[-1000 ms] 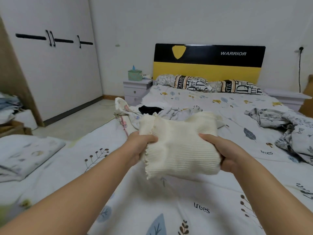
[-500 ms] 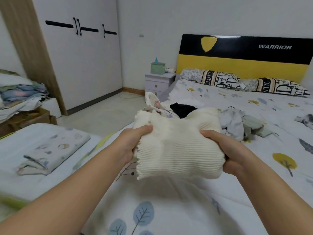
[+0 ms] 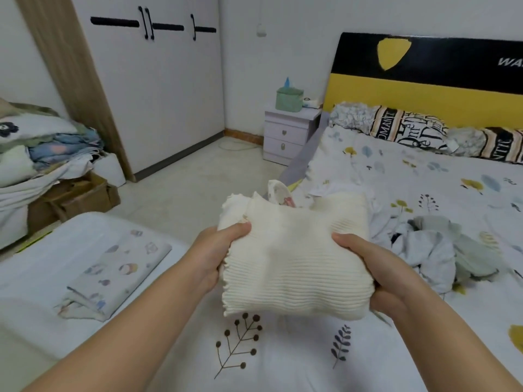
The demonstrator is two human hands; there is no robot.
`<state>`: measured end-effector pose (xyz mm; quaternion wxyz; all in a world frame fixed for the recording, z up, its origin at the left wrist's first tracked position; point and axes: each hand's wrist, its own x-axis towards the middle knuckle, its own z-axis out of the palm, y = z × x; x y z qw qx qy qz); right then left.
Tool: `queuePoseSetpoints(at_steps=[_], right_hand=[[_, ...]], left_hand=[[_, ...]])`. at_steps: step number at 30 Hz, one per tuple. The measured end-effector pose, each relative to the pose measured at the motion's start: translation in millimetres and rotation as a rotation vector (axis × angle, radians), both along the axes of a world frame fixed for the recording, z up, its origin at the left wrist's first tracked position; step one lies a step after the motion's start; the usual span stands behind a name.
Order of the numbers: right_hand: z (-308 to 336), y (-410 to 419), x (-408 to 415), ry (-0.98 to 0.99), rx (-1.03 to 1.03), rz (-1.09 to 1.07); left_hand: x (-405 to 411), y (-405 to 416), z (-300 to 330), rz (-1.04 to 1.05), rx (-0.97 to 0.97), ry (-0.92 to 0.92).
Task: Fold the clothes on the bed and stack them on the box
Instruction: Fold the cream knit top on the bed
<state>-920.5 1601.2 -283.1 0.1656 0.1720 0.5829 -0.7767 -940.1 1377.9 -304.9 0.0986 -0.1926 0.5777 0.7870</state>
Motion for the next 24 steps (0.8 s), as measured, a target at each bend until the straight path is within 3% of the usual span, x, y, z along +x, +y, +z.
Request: queuePoseSetpoints(at_steps=[13, 24], right_hand=[[187.1, -34.7, -22.7, 0.077, 0.013, 0.198], [241.8, -132.0, -37.3, 0.075, -0.002, 0.416]], left_hand=[[24.7, -32.2, 181.4, 0.199, 0.068, 0.018], [65.0, -117.0, 239.6, 0.436, 0.057, 0.031]])
